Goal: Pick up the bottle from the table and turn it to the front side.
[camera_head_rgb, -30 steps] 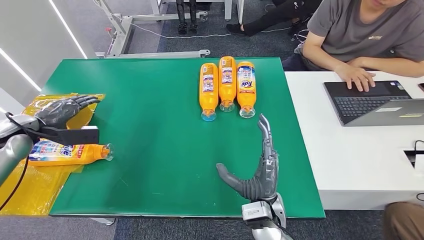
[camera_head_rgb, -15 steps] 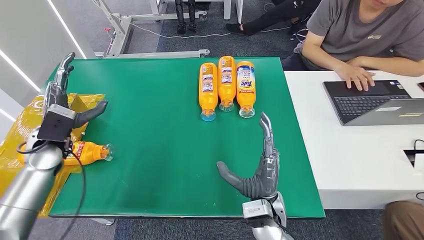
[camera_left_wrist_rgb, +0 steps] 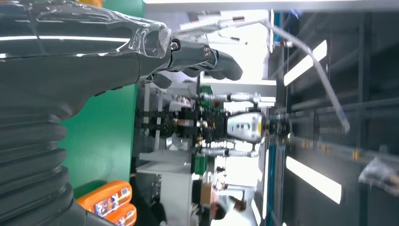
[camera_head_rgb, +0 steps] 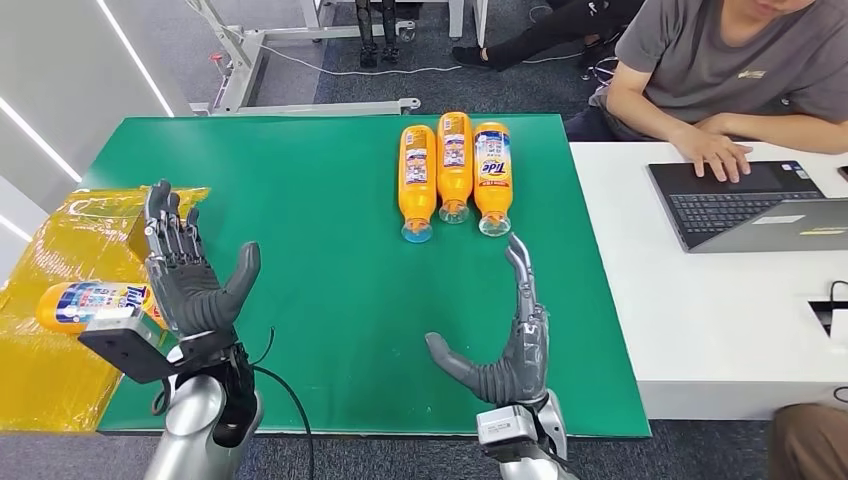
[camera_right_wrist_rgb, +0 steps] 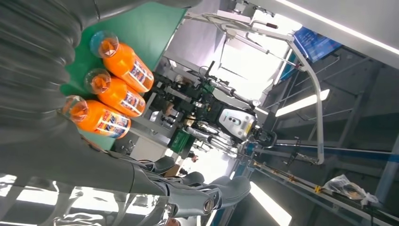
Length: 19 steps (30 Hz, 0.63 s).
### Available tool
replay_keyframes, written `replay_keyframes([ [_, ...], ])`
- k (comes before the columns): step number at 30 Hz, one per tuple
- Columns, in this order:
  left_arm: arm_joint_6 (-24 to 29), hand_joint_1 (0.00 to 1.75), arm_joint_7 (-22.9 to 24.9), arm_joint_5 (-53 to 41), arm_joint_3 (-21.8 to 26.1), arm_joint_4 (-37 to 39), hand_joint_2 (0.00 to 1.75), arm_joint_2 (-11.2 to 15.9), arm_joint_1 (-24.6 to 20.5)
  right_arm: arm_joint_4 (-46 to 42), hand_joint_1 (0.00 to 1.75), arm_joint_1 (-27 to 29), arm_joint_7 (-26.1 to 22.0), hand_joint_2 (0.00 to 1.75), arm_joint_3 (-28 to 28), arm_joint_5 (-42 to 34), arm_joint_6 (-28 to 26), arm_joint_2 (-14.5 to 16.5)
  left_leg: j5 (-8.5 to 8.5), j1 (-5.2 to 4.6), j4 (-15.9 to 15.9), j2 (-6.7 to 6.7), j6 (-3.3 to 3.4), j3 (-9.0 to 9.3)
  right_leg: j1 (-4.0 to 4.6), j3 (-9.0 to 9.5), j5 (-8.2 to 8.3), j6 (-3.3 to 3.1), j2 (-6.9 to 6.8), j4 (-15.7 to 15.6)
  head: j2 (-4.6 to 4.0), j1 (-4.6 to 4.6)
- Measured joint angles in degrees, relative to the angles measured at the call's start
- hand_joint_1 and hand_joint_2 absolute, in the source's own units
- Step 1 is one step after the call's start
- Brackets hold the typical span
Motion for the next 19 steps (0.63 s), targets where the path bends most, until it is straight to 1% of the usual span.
replay_keyframes([
  [2,0.93,0.0,0.0,-0.53,-0.15,-1.71,1.75,-1.4,1.99,-0.07,0.0,0.26,0.25,1.75,0.16,-0.05,-0.01,-0.01,0.0,0.0,-0.01,-0.01,0.0,0.0,0.0,0.0,-0.02,0.01,-0.01,0.0,0.0,0.0],
  [5,3.72,0.0,0.0,-2.48,-1.1,-3.49,1.75,-2.19,3.89,-0.13,0.0,0.47,0.66,1.75,0.85,-0.36,0.03,-0.06,0.0,0.01,-0.02,-0.01,0.0,0.0,0.01,0.01,-0.02,0.01,-0.01,0.02,0.0,0.01],
  [8,5.96,0.0,0.0,-3.33,-1.72,-4.77,1.75,-2.22,4.79,-0.12,0.0,0.51,0.79,1.75,1.32,-0.65,0.11,-0.16,0.01,0.01,-0.01,-0.01,0.0,0.01,0.01,0.02,-0.01,0.01,-0.01,0.03,0.0,-0.01],
  [19,7.88,0.0,0.0,-4.53,-2.87,-6.31,1.75,-1.89,5.6,0.62,0.0,-0.96,1.26,1.75,1.5,-0.74,1.02,-0.2,0.02,0.0,-0.01,-0.03,0.0,0.0,0.01,0.04,0.01,0.03,-0.02,0.03,0.0,0.0],
])
